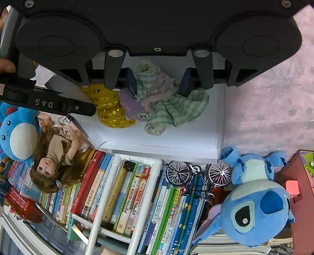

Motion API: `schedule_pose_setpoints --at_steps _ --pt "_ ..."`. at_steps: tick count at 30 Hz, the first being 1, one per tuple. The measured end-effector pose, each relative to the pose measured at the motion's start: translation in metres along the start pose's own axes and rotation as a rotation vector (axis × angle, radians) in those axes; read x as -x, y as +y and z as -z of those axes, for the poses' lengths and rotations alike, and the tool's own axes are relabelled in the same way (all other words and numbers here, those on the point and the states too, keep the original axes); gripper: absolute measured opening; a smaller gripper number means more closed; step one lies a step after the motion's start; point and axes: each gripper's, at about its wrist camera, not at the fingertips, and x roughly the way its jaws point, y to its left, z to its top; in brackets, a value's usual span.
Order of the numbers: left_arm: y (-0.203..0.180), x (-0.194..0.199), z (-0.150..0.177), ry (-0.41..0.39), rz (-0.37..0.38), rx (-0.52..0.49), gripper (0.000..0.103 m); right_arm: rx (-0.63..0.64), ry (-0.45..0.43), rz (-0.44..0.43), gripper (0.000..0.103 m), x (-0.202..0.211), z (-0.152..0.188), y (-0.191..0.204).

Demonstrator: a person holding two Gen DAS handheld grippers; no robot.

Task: Organize soft objects
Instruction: 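Carry the green plaid cloth and white plush over the white box with both tools, then open both tools to drop the cloth and white plush into the box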

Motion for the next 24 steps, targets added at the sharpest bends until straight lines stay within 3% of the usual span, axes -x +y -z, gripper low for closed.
schedule_pose_setpoints --at_steps 8,12,16,24 --pt "-0.001 0.002 0.003 -0.001 0.004 -0.01 0.048 -0.007 -0.007 -0.014 0.081 0.001 0.002 -0.002" --pt "-0.006 0.008 0.004 -0.015 0.005 -0.032 0.056 -0.014 -0.013 -0.028 0.093 0.004 0.003 -0.003" --pt "-0.012 0.021 0.005 -0.05 0.014 -0.059 0.069 -0.027 -0.032 -0.058 0.096 0.014 0.004 -0.003" --pt "-0.022 0.051 0.007 -0.116 0.035 -0.084 0.081 -0.013 -0.092 -0.105 0.1 0.043 0.005 0.001"
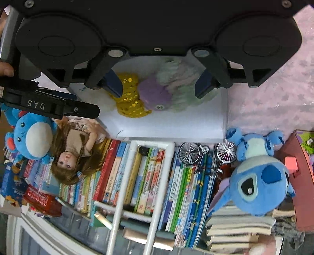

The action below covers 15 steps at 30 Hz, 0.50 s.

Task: Organize soft objects
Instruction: 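Open both tools to drop the cloth and white plush into the box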

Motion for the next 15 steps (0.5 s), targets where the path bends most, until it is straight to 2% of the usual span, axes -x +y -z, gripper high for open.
schedule_pose_setpoints --at_steps 7,15 --pt "-0.011 0.032 0.008 -0.051 0.032 -0.036 0.086 0.05 -0.06 -0.035 0.102 0.032 0.005 0.012" --pt "-0.015 0.065 0.03 -0.092 0.058 -0.042 0.087 0.131 -0.119 -0.042 0.103 0.067 0.024 0.023"
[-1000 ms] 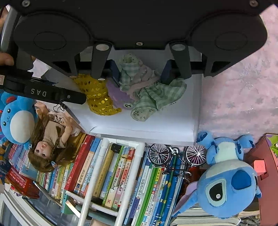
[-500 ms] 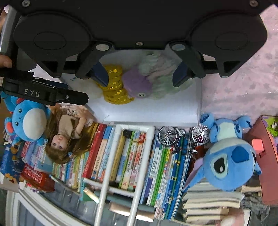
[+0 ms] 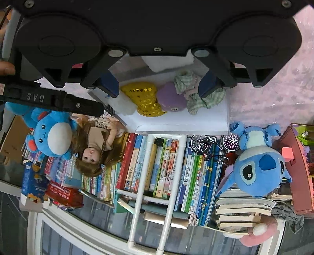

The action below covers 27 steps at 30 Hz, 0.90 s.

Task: Organize soft objects
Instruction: 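Open both tools to drop the cloth and white plush into the box, then withdraw both tools from the box toward the blue patterned cloth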

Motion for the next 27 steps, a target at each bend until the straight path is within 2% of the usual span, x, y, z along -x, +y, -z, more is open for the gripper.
schedule_pose_setpoints --at_steps 9,27 --pt "-0.004 0.026 0.02 -0.038 -0.004 -0.026 0.089 0.113 -0.03 0.032 0.103 0.029 0.023 0.014" --pt "0.003 0.053 0.057 -0.044 -0.057 -0.035 0.089 0.231 -0.011 0.029 0.103 0.057 0.069 0.031"
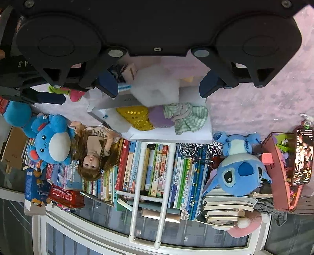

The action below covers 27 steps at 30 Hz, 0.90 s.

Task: Organize soft objects
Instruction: 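Withdraw both tools from the box toward the blue patterned cloth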

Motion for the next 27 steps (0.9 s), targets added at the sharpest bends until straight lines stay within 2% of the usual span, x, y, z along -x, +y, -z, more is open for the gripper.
schedule_pose_setpoints --at_steps 12,27 --pt "0.012 0.004 0.021 0.04 -0.033 0.009 0.089 0.129 0.03 -0.023 0.103 0.002 0.02 0.03" --pt "0.018 -0.007 0.033 0.085 -0.072 0.044 0.089 0.176 0.105 0.033 0.103 -0.015 0.032 0.045"
